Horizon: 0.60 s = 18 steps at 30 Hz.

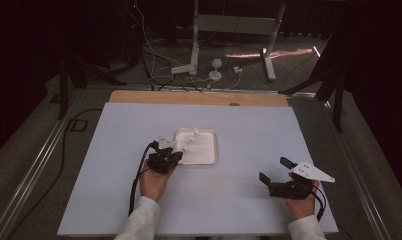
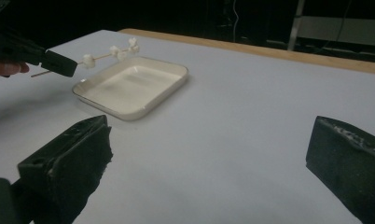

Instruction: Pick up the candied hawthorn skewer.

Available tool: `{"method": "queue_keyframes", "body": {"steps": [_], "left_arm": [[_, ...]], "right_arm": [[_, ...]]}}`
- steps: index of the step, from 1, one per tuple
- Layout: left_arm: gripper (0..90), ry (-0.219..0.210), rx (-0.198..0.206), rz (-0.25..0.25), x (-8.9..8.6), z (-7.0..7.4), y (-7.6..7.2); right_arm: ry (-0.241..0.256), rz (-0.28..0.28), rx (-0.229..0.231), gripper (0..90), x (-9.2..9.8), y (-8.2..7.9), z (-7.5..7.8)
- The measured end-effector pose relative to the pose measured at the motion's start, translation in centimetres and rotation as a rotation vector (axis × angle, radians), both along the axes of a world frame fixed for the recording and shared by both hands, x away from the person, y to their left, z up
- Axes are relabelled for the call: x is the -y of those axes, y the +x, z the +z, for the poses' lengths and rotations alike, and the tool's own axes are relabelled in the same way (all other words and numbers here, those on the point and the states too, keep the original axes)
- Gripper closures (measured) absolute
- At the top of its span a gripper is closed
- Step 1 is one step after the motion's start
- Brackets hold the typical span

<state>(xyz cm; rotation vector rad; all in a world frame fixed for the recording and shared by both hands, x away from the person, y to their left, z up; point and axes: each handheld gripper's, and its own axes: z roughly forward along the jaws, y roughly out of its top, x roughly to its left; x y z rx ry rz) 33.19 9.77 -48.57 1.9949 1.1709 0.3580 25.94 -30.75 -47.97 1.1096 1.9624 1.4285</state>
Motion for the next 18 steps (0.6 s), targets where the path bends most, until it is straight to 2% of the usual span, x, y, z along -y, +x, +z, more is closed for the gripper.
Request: {"method": "queue_keyframes", "body": {"steps": [5,6,8,13,18], "left_arm": [[90.0,-0.009,0.023,-0.014,-1.3,0.9,-1.1],[90.0,-0.016,0.030,-0.021,-1.7,1.1,-1.6],[90.0,-0.019,0.033,-0.022,-1.8,1.2,-1.8],[90.0,-0.030,0.047,-0.046,-2.4,1.4,-2.9],[90.0,-0.046,0.057,-0.057,-2.8,1.8,-3.3]], "right_arm": [[-0.007,0.029,0.016,0.0,-1.0,0.4,1.1],[-0.007,0.047,0.037,0.0,-1.7,0.8,1.8],[-0.003,0.067,0.048,0.0,-2.4,1.3,2.4],[-0.008,0.106,0.049,0.0,-4.7,3.3,4.0],[-0.020,0.144,0.056,0.0,-7.2,5.2,5.3]]}}
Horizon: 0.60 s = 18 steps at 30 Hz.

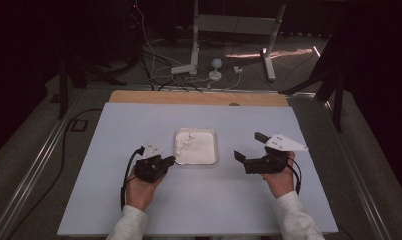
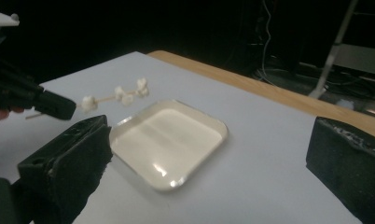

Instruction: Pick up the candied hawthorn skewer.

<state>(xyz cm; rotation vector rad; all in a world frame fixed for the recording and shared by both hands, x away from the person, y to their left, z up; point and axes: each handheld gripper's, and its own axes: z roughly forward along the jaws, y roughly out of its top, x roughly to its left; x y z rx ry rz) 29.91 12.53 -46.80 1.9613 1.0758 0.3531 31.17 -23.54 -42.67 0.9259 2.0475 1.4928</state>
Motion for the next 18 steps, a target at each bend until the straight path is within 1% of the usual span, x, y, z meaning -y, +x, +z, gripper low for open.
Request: {"method": "queue_keyframes", "body": {"steps": [2,5,6,9,10,11,12,13,14,15,16,17,18], "left_arm": [[90.0,-0.009,0.007,-0.005,-0.1,0.2,-0.3],[90.0,-0.013,0.011,-0.006,-0.1,0.3,-0.4],[90.0,-0.010,0.013,-0.009,-0.1,0.4,-0.5],[90.0,-0.013,0.018,-0.013,-0.1,0.5,-0.7],[90.0,-0.016,0.019,-0.013,0.0,0.5,-0.7],[90.0,-0.019,0.020,-0.014,0.0,0.6,-0.7],[90.0,-0.019,0.021,-0.016,0.0,0.6,-0.8],[90.0,-0.020,0.023,-0.018,0.1,0.7,-0.8],[90.0,-0.022,0.025,-0.020,0.1,0.7,-0.8],[90.0,-0.025,0.026,-0.020,0.2,0.7,-0.8],[90.0,-0.027,0.027,-0.020,0.2,0.8,-0.9],[90.0,-0.025,0.027,-0.023,0.2,0.8,-0.9],[90.0,-0.024,0.027,-0.024,0.2,0.8,-0.9]], "right_arm": [[-0.009,0.005,-0.005,0.0,-1.0,0.7,0.4],[-0.008,0.022,-0.016,0.0,-2.4,1.8,0.8],[-0.008,0.022,-0.016,0.0,-2.4,1.8,0.8],[-0.015,0.044,-0.049,3.7,-3.9,2.9,0.9],[-0.026,0.058,-0.063,5.7,-4.9,3.4,0.9],[-0.035,0.065,-0.073,6.5,-5.4,3.7,0.8],[-0.035,0.065,-0.073,6.5,-5.4,3.7,0.8],[-0.041,0.075,-0.084,9.1,-5.9,4.0,0.8],[-0.046,0.081,-0.089,14.3,-6.4,4.2,0.7],[-0.051,0.089,-0.094,16.1,-6.9,4.4,0.6],[-0.060,0.086,-0.110,22.7,-7.8,4.8,0.4],[-0.060,0.086,-0.110,22.7,-7.8,4.8,0.4],[-0.068,0.090,-0.122,31.8,-8.7,5.2,0.2]]}}
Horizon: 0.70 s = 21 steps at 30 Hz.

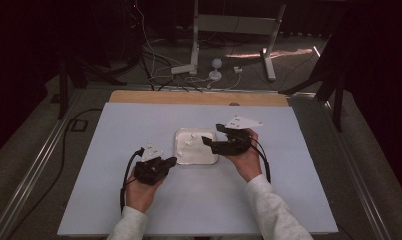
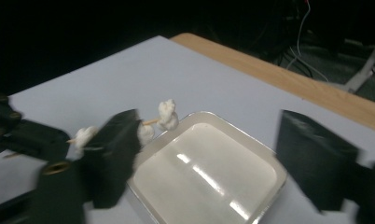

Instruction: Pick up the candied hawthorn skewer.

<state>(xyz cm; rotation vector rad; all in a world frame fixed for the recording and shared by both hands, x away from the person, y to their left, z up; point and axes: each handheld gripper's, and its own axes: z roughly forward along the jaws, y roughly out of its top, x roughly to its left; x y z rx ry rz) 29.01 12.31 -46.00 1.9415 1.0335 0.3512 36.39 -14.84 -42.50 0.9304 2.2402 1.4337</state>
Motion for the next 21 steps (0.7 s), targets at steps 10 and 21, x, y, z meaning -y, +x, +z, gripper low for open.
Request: {"method": "queue_keyframes", "body": {"steps": [10,21], "left_arm": [[90.0,-0.010,0.017,-0.016,0.2,0.3,-0.2],[90.0,0.013,0.035,0.009,0.5,0.6,-0.4]], "right_arm": [[-0.031,0.062,-0.044,68.0,-3.0,0.9,-1.2],[-0.087,0.003,-0.020,82.5,-4.1,1.1,-1.2]]}}
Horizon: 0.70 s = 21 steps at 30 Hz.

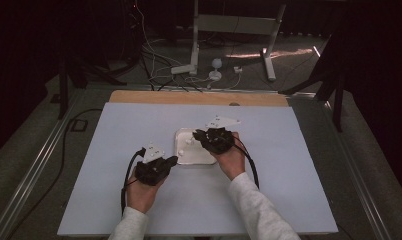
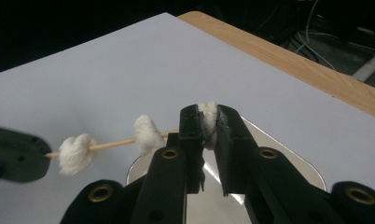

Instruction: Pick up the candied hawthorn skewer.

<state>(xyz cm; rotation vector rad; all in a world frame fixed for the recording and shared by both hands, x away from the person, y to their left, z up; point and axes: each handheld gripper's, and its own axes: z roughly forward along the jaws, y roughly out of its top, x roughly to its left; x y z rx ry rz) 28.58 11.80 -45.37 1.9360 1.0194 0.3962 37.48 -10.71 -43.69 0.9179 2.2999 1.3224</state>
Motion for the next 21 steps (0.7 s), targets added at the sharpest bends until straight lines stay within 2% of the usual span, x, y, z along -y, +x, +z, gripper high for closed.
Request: {"method": "queue_keyframes", "body": {"steps": [4,5,6,7,8,9,11,12,14,17,19,21], "left_arm": [[90.0,0.010,-0.002,0.008,0.0,0.1,0.0],[90.0,0.027,-0.005,0.002,-0.1,0.0,-0.1],[90.0,0.027,-0.005,0.002,-0.1,0.0,-0.1],[90.0,0.029,-0.004,0.008,-0.3,0.1,-0.2],[90.0,0.023,-0.003,0.009,-0.5,0.1,-0.2],[90.0,0.017,-0.001,0.014,-0.6,0.1,-0.1],[90.0,0.007,-0.003,0.016,-0.5,0.0,0.2],[90.0,0.010,-0.003,0.012,-0.5,0.0,0.3],[90.0,0.018,0.001,0.006,-0.1,0.0,0.2],[90.0,0.023,0.001,0.005,0.0,-0.1,0.2],[90.0,0.038,0.004,0.018,0.1,-0.1,0.3],[90.0,0.033,-0.002,0.015,0.0,-0.3,0.5]], "right_arm": [[-0.005,-0.028,0.004,83.1,-0.2,0.1,-0.1],[-0.054,-0.110,0.050,84.1,-0.3,0.1,-0.1],[-0.043,-0.149,0.054,84.1,0.2,0.4,-0.1],[0.019,-0.157,0.015,83.9,1.0,0.9,0.0],[0.050,-0.141,-0.004,82.8,1.7,1.2,0.1],[0.058,-0.104,-0.022,81.0,1.9,1.4,0.3],[0.044,-0.059,-0.034,75.7,1.9,1.3,0.4],[0.044,-0.059,-0.034,75.7,1.9,1.3,0.4],[0.065,-0.014,-0.059,74.7,1.6,1.1,0.1],[0.079,0.010,-0.080,75.3,1.2,1.1,-0.1],[0.068,0.006,-0.076,75.3,1.0,1.1,-0.2],[0.043,-0.011,-0.070,74.4,0.9,1.2,-0.4]]}}
